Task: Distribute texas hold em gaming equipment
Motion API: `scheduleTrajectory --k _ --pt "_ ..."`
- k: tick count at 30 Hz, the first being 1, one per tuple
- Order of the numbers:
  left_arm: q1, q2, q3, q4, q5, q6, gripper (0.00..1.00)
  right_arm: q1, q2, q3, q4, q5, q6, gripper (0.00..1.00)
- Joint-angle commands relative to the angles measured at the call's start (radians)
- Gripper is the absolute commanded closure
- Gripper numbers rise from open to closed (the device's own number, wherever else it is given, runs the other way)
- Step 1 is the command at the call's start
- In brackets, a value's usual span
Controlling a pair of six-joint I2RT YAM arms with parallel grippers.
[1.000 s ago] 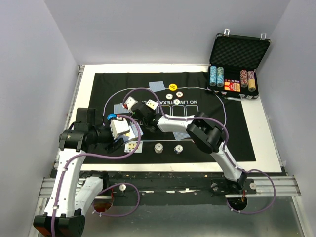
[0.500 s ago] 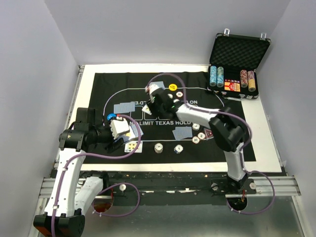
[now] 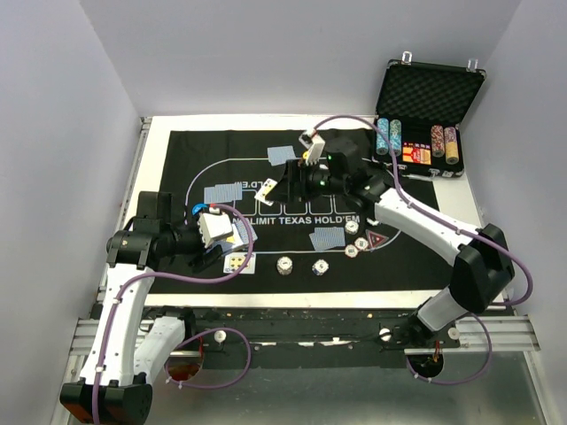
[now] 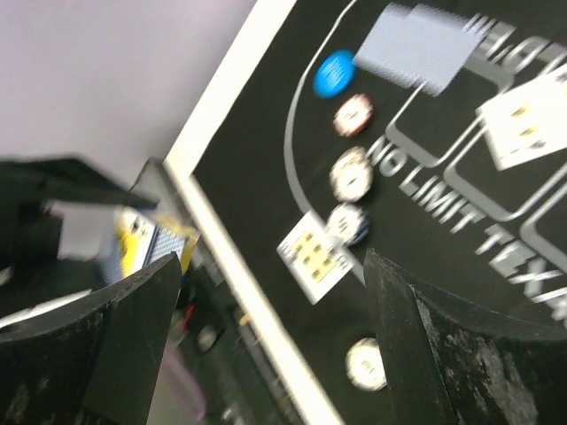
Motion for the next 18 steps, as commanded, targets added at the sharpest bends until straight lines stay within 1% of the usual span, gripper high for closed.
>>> scheduleTrajectory --k 1,5,10,15,18 --pt "-0.004 0.003 0.016 0.034 0.021 0.013 0.52 0.017 -0.016 -0.124 0.134 -0.327 0.213 0.07" --pt "-0.004 0.007 0.019 0.038 0.020 0.010 0.52 0.046 -0.017 -0.147 0.166 -0.368 0.253 0.05" --pt "-0.004 0.010 0.024 0.036 0.026 0.004 0.52 0.106 0.032 -0.100 0.154 -0.365 0.262 0.05" --pt "-0.004 0.007 0.027 0.036 0.024 0.001 0.53 0.132 0.089 -0.066 0.159 -0.365 0.282 0.08" --pt "-0.004 0.004 0.029 0.034 0.024 0.004 0.52 0.135 0.116 -0.061 0.153 -0.356 0.287 0.12"
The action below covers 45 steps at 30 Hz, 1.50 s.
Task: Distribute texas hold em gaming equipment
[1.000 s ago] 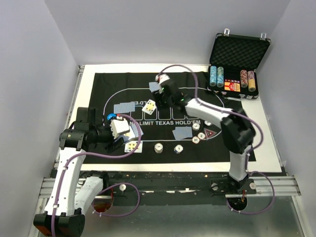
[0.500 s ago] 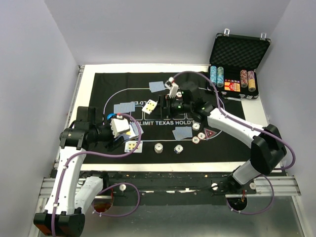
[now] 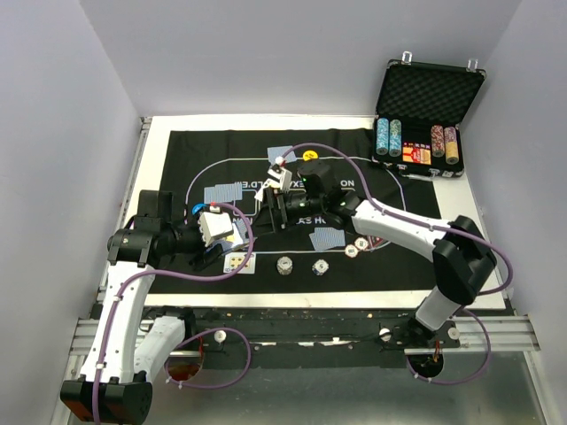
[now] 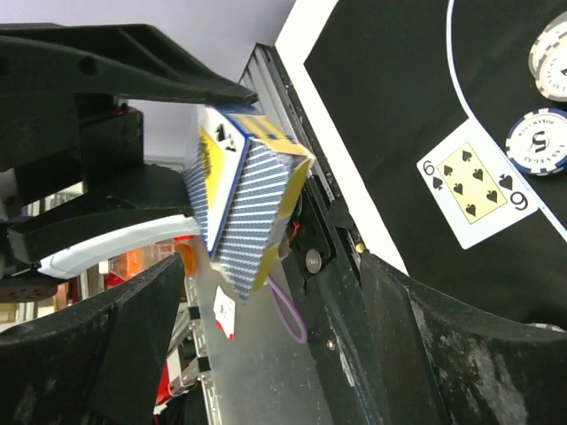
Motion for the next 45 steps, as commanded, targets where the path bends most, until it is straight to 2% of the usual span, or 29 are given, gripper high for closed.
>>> scheduleTrajectory --k 1,6,15,32,45 --pt "-0.004 -0.008 0.030 0.022 0.022 0.002 0.52 0.002 0.051 0.028 0.009 -0.020 0.031 0.14" --pt "-0.004 -0.010 0.033 0.019 0.026 0.003 0.52 0.002 0.080 0.020 0.050 -0.020 0.067 0.31" --pt "-0.004 -0.013 0.035 0.016 0.022 0.009 0.52 0.002 0.097 0.017 0.101 -0.026 0.112 0.51" --pt "-0.004 -0.007 0.038 0.023 0.032 0.006 0.52 -0.068 -0.014 -0.086 0.055 0.001 0.095 0.76" --pt "-0.004 -0.007 0.029 0.030 0.026 0.008 0.52 -0.119 -0.093 -0.107 0.055 -0.029 0.135 0.87"
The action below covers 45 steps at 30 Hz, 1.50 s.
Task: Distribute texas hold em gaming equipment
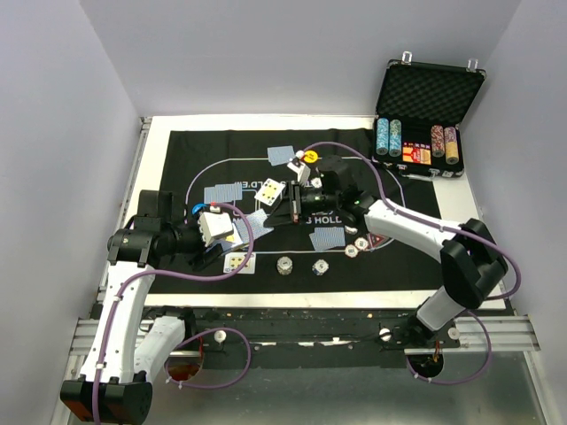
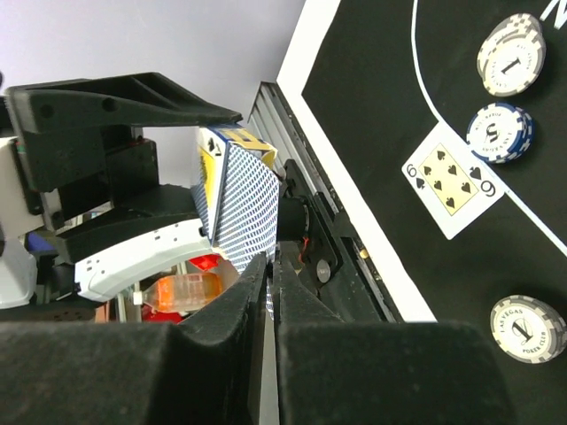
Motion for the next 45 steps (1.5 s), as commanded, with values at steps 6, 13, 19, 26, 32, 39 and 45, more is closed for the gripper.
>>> scheduleTrajectory --k 6,13,19,26,32,39,45 --pt "-0.004 -0.007 0.018 0.039 0.035 0.012 0.52 -0.060 -0.101 -0.033 0.001 -0.056 0.072 0.92" --pt "-0.004 -0.010 0.013 0.041 0.034 0.014 0.52 -0.098 -0.098 -0.067 0.084 -0.113 0.129 0.99" --pt "-0.004 -0.018 0.007 0.039 0.028 0.017 0.52 -0.209 -0.130 0.074 -0.142 -0.017 -0.047 0.99" --pt "-0.004 -0.015 0.013 0.038 0.029 0.010 0.52 -0.203 -0.037 0.353 -0.499 0.353 -0.461 0.99" --pt "-0.004 -0.015 0.009 0.041 0.037 -0.002 0.52 -0.050 0.107 0.445 -0.531 0.985 -0.739 0.99" --pt "-0.004 -0.036 0.013 0.024 0.034 0.003 0.52 0.079 0.276 0.450 -0.358 1.349 -0.998 0.99" --pt "-0.004 -0.046 0.013 0.000 0.035 0.009 0.52 0.121 0.379 0.445 -0.232 1.437 -1.127 0.99"
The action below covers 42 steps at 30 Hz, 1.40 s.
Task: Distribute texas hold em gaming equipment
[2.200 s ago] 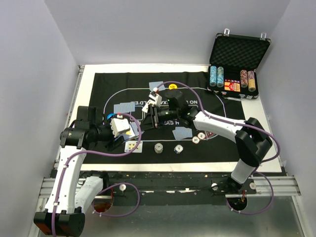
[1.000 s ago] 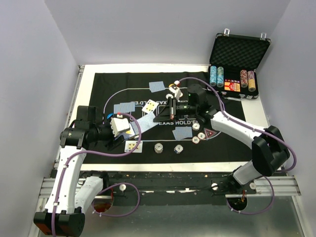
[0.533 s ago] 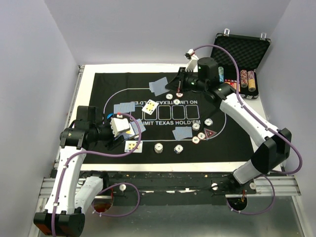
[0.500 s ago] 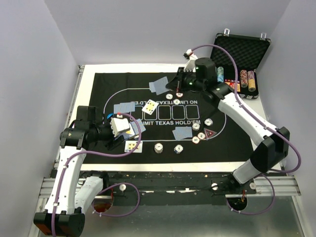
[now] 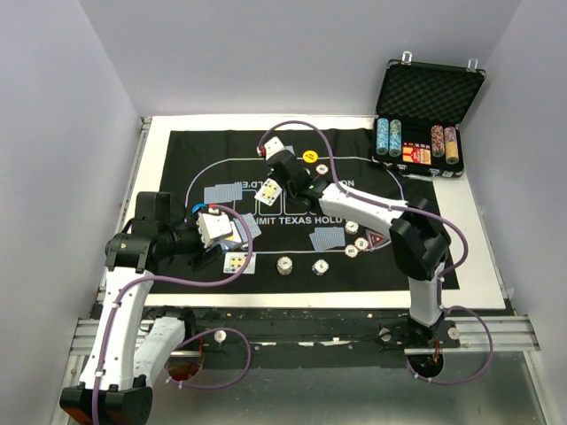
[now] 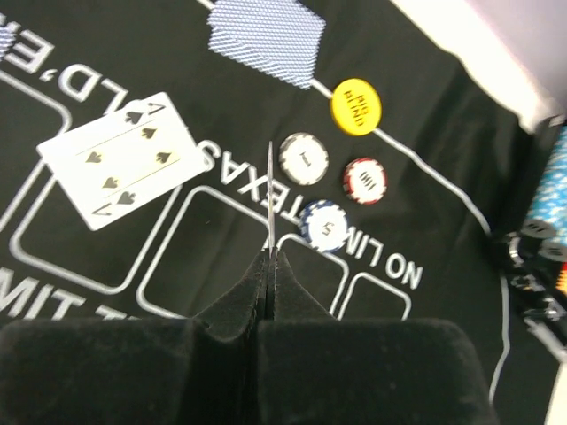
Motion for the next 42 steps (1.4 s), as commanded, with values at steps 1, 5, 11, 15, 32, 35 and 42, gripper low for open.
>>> scheduleTrajectory --k 1,5,11,15,32,35,42 --pt "-0.004 -0.016 0.015 -0.020 0.034 0.010 0.52 0.022 0.061 0.008 0.152 0.168 -0.156 0.99" --pt "-0.004 -0.015 0.027 -0.025 0.032 0.007 0.52 0.050 0.151 0.034 0.188 0.178 -0.186 0.99" --pt "-0.004 -0.016 0.034 -0.036 0.032 0.009 0.52 0.085 0.256 0.073 0.198 0.128 -0.187 0.99" --pt "-0.004 -0.015 0.038 -0.037 0.030 0.009 0.52 0.108 0.313 0.100 0.174 0.107 -0.177 0.99" --pt "-0.004 -0.006 0.054 -0.039 0.030 0.009 0.52 0.131 0.363 0.090 0.057 -0.100 -0.054 0.84" --pt "-0.004 -0.007 0.054 -0.037 0.029 0.009 0.52 0.131 0.357 0.066 0.054 -0.080 -0.052 0.76" --pt "-0.004 0.001 0.060 -0.040 0.030 0.012 0.52 0.130 0.333 0.041 0.050 -0.063 -0.040 0.62"
